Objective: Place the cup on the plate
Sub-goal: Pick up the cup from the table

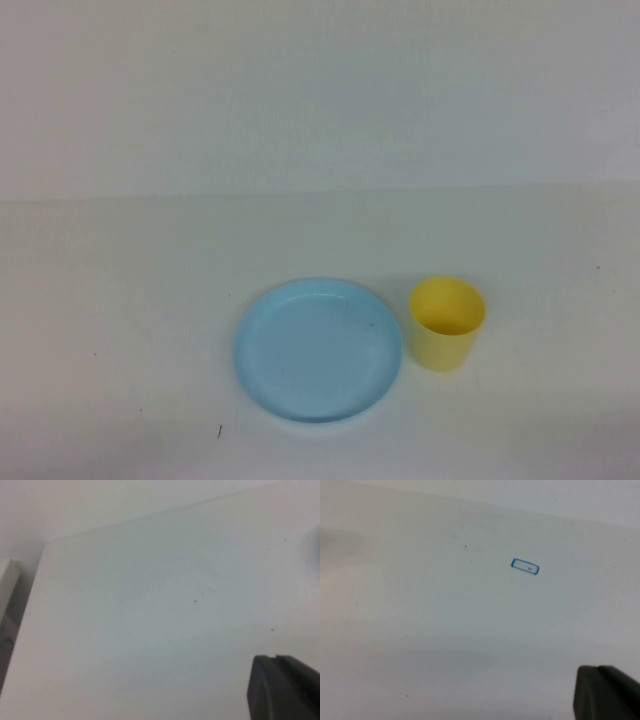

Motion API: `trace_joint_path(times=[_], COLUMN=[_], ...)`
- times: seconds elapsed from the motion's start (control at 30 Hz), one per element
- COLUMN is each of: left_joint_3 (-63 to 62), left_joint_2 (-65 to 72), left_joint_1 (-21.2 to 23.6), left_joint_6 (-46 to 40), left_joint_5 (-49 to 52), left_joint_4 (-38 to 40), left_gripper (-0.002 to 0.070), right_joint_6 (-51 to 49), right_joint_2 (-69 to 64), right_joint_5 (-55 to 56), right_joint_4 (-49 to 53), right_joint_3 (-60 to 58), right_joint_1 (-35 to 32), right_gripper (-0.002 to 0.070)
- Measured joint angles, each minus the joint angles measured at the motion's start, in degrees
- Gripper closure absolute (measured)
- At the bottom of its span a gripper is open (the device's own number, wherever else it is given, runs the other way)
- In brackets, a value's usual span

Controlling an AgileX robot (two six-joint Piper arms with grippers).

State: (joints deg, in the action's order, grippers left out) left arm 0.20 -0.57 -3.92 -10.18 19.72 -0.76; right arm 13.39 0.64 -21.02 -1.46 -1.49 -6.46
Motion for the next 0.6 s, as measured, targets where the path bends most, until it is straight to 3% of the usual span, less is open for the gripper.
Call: trace_joint_path(times=[0.23, 0.47, 0.6], left_joint_3=[0.00, 0.00, 0.00], left_joint_2=[0.00, 0.00, 0.00], left_joint_1=[0.00, 0.00, 0.00], left_joint_6=[-0.10, -0.10, -0.10], left_joint_5=[-0.10, 0.02, 0.02], left_joint_4=[-3.36, -3.36, -3.36], left_gripper=[0.0675, 0.0675, 0.0675], right_joint_6=[0.09, -0.30, -7.93], right_joint_2=[0.00, 0.00, 0.00], right_joint_5=[0.00, 2.21, 15.28], right_joint_4=[0.41, 7.28, -2.61], right_joint_3=[0.00, -0.11, -0.11], right_joint_1=[0.00, 0.00, 0.00], right_gripper=[0.0675, 0.0675, 0.0675])
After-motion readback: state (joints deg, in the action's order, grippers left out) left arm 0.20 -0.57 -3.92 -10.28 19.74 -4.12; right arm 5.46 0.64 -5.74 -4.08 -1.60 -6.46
